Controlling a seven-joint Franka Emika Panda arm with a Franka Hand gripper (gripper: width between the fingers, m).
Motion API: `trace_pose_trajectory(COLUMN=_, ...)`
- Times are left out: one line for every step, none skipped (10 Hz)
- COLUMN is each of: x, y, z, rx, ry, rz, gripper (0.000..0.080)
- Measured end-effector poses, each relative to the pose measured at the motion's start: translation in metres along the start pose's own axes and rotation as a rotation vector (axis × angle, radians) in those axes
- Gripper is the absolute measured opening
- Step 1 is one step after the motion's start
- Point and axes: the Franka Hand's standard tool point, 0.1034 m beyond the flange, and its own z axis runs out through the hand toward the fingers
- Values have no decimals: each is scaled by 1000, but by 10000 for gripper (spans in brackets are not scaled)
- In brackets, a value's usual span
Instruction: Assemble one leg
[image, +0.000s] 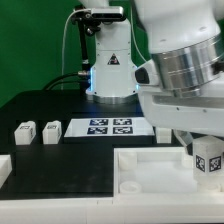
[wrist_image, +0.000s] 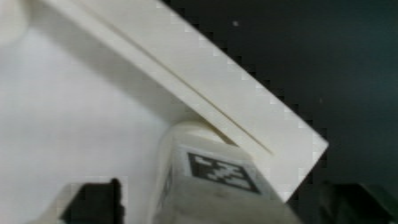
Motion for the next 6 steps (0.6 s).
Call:
trace_pose_trajectory(x=-3, y=-2, z=0, rx=-8, ry=4, rz=-108, gripper=614)
trace_pose_trajectory(x=0, y=0, z=1, rx=-9, ry=4, rz=-234, gripper=643)
trace_pose_trajectory(x=1, y=1, z=1, rx=-11, ry=4, rz=-316, gripper=643)
trace_pose_trajectory(x=3, y=2, z=0, rx=-19, ry=13, rz=-498, gripper=648)
trace_pose_trajectory(x=9, y=2, z=-3, rx=-29, ry=32, rz=-637, gripper=649)
trace_pose_trajectory(x=11, y=-1, z=-5, rx=-40, ry=42, rz=-757, gripper=649)
